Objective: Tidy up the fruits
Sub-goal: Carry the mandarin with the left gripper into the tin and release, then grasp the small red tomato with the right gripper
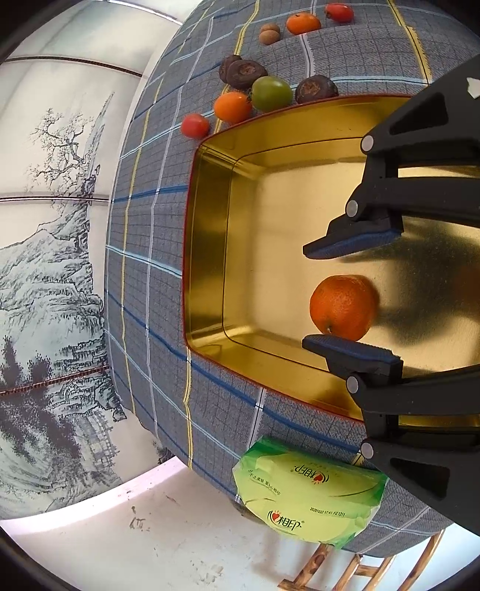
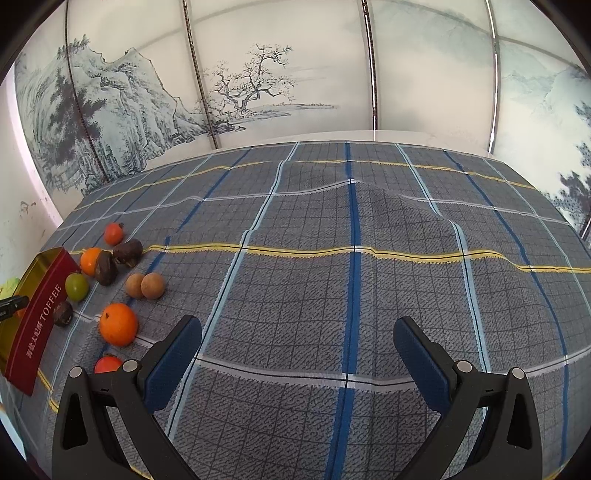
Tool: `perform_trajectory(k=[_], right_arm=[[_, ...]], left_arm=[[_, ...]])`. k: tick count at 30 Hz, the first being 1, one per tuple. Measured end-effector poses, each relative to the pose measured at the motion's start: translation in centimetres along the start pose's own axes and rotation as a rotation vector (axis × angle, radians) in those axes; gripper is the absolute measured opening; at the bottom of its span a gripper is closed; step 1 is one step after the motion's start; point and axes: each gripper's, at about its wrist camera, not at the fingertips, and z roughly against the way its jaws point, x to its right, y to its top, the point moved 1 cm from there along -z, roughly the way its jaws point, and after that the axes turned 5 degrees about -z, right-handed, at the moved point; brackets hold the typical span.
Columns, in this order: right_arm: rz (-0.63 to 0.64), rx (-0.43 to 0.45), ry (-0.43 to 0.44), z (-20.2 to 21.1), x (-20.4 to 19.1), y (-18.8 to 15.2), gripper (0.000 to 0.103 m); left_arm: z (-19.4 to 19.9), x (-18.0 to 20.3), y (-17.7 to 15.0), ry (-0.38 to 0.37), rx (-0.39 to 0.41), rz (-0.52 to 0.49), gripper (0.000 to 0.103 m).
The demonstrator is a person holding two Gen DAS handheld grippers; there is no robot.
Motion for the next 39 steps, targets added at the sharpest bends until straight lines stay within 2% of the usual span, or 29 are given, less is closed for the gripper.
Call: perform_trajectory(k=[2, 5, 7, 10, 14, 16, 18, 20, 23, 24, 25, 30, 32, 33, 37, 39], right_arm=[[0.001, -0.002, -0.001, 0.0, 0.0, 0.0, 0.103], [0.001, -0.002, -0.001, 0.0, 0.0, 0.0, 0.103], [0.001, -0.002, -0.001, 0.0, 0.0, 0.0, 0.103], [0.009, 0.011, 0.012, 0.2, -0.1, 0.0, 0.103], [0.099, 0.051, 0.099, 1.7, -1.8, -0.8, 0.103], [0.197, 0.037, 0.198, 2.9, -4.1, -1.9, 0.101], [0.266, 0.024, 0.262, 3.7, -6.2, -2.7, 0.101], [0.328, -0.010, 0.314, 3.8, -8.2, -3.5, 0.096], [0.408, -0.057, 0.325, 3.2, -10.5, -4.7, 0.073], [0.427, -0.078, 0.318, 2.8, -11.0, -5.2, 0.061], [0.442, -0.095, 0.303, 2.4, -11.4, -5.5, 0.056], [0.468, -0.117, 0.281, 1.5, -11.6, -5.7, 0.052], [0.484, -0.139, 0.275, 0.9, -11.8, -5.6, 0.043], [0.488, -0.162, 0.278, 0.4, -11.9, -5.7, 0.032], [0.482, -0.181, 0.298, 0.3, -12.0, -5.6, 0.032], [0.472, -0.149, 0.332, 2.0, -12.4, -5.0, 0.032]], left_arm=[[0.2, -0.1, 0.0, 0.002, 0.007, 0.009, 0.050], [0.8, -0.1, -0.1, -0.003, 0.030, 0.025, 0.054], [1.6, -0.2, -0.3, -0.027, 0.059, 0.047, 0.056], [3.3, 0.0, -0.6, -0.068, 0.114, 0.082, 0.064], [6.2, 1.0, -1.2, -0.107, 0.185, 0.088, 0.075], [7.9, 1.7, -1.6, -0.118, 0.227, 0.064, 0.081], [9.0, 2.5, -2.1, -0.112, 0.251, 0.036, 0.085], [9.9, 3.3, -2.4, -0.116, 0.263, 0.010, 0.085], [10.8, 4.3, -3.1, -0.128, 0.273, -0.020, 0.085], [11.0, 4.5, -3.2, -0.133, 0.276, -0.024, 0.085], [11.1, 4.8, -3.4, -0.138, 0.277, -0.030, 0.085], [11.4, 5.3, -3.9, -0.144, 0.278, -0.046, 0.086], [11.4, 5.3, -4.1, -0.147, 0.278, -0.039, 0.086], [11.3, 5.2, -4.2, -0.150, 0.277, -0.030, 0.086], [11.6, 3.9, -4.9, -0.183, 0.275, 0.029, 0.086], [12.0, 3.0, -5.5, -0.174, 0.271, 0.078, 0.086]])
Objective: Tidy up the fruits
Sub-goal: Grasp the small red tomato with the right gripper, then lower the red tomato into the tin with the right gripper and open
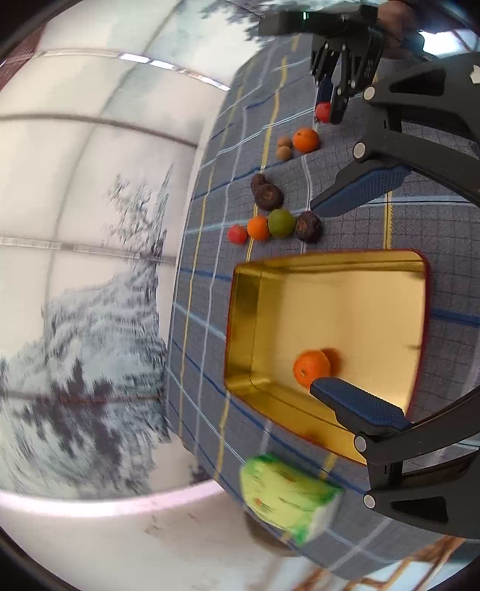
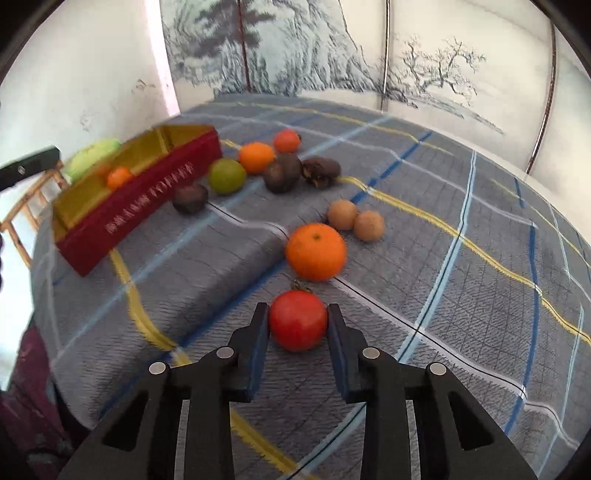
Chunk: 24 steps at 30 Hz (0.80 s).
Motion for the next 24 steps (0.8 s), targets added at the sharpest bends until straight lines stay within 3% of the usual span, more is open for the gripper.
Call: perform_trajectory(k=[4, 7, 13, 18, 24], right_arm=[[0.035, 0.073, 0.087, 2.5, -2.6, 2.7, 0.032], [0.063, 0.102, 0.200, 3.0, -5.3, 5.4, 0.032], [0.127, 0.078, 0.333, -1.2, -11.3, 9.9, 0.032], [0.161, 0.017, 0.355, -5.4, -14.8, 11.4, 0.032], [0.176, -0.050, 0.351, -8.6, -16.6, 11.4, 0.032]], left_arm=[[2.1, -1.5, -1.4, 0.053, 0.001, 0.113, 0.086], [3.5, -1.5, -3.0, 0.077, -0.010, 0.158, 0.086], [6.1, 0.5, -5.5, 0.115, -0.013, 0.099, 0.098], [8.5, 1.8, -6.3, 0.153, 0.046, 0.038, 0.102], [9.0, 1.2, -6.7, 0.159, 0.045, 0.066, 0.102]])
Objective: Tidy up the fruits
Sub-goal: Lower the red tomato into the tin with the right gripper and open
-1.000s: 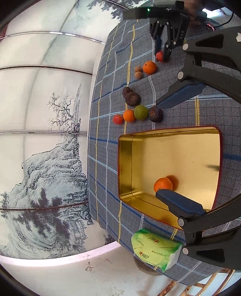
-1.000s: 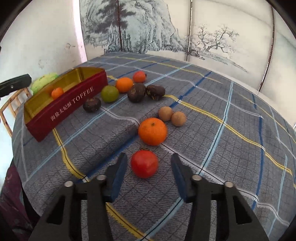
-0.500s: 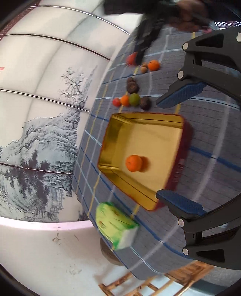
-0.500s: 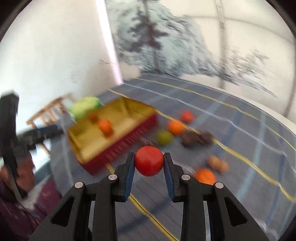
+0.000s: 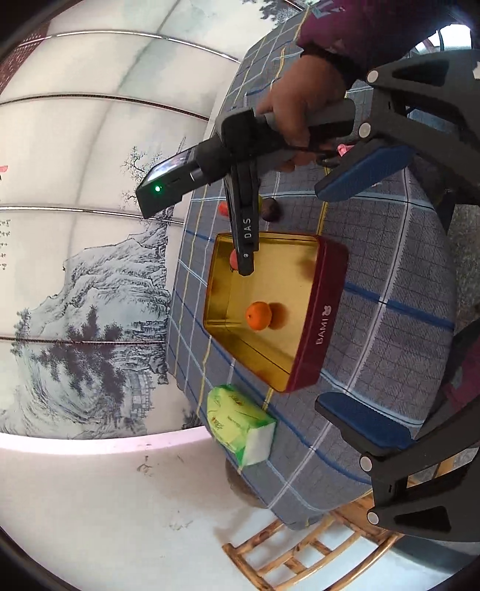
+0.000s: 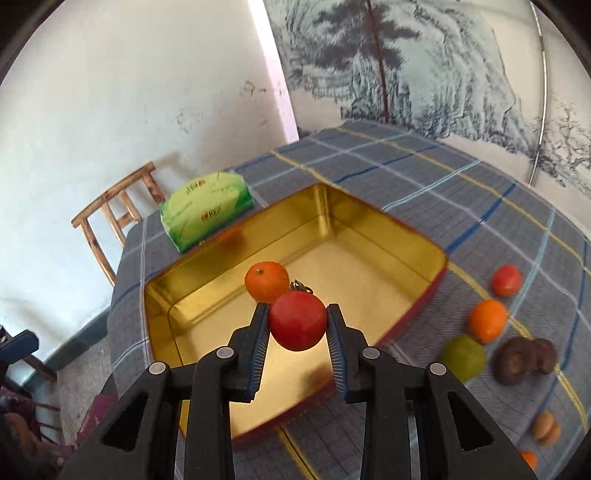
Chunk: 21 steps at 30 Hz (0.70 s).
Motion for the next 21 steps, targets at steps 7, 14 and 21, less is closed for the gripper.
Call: perform_trajectory(k=[7, 14, 21], right_arm=[[0.011, -0.037, -0.019, -1.9, -0.5, 0.0, 0.032], [0.022, -0.061, -0.040, -3.3, -0.7, 0.2, 0.032], [-0.024, -0.022, -0.030, -2.8, 0.0, 0.3, 0.034]], left_arm=[[0.0, -0.8, -0.3, -0.059, 0.000, 0.040, 0.102], [0.4, -0.7, -0.5, -0.090, 0.006, 0.044, 0.102], [0.0, -0.1, -0.6, -0.098, -0.017, 0.032, 0.102]])
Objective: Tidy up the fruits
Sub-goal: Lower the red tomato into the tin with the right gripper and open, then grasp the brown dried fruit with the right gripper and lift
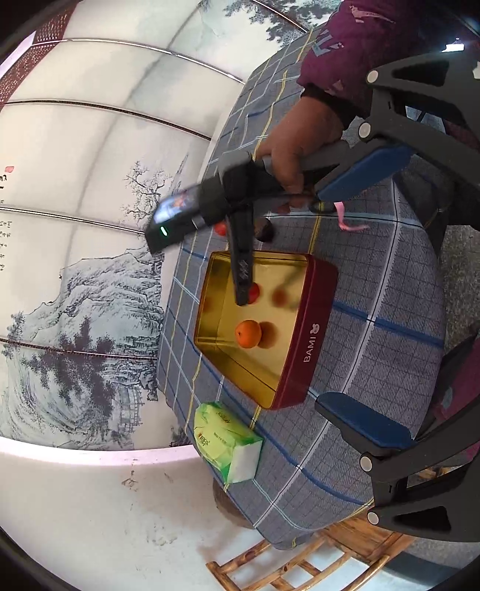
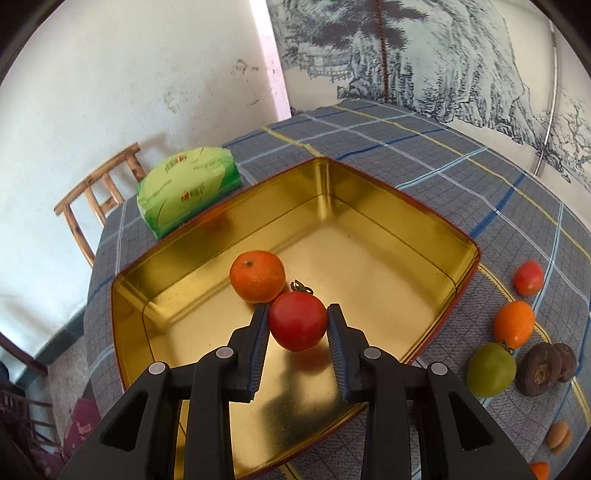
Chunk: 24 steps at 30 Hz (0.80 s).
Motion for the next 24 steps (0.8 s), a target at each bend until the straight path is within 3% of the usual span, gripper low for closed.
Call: perform_trajectory(k=[6, 11, 14, 19, 24], right_arm=[[-0.103, 0.143, 0.039, 6.6, 2.8, -2.5, 0.047], [-0.067, 0.099, -0.095, 10.1, 6.1, -7.9, 0.050], [-0.087, 0.068, -0.134, 10.4, 7.8, -9.3, 0.051], [-0.063, 0.071, -0.135, 9.0, 7.5, -8.0, 0.051], [-0.070, 0.015, -0.143, 5.8, 6.9, -6.5, 0.051]], left_arm=[[-0.2, 0.0, -0.1, -0.020, -0.003, 0.005, 0.102], [-0.5, 0.7, -0.1, -0.083, -0.003, -0.011, 0.102], [-0.7, 1.4, 0.0, -0.122, -0.009, -0.027, 0.102], [-0.2, 1.9, 0.1, -0.102, 0.008, -0.056, 0.102], [-0.6, 1.8, 0.2, -0.092, -0.005, -0.051, 0.102]])
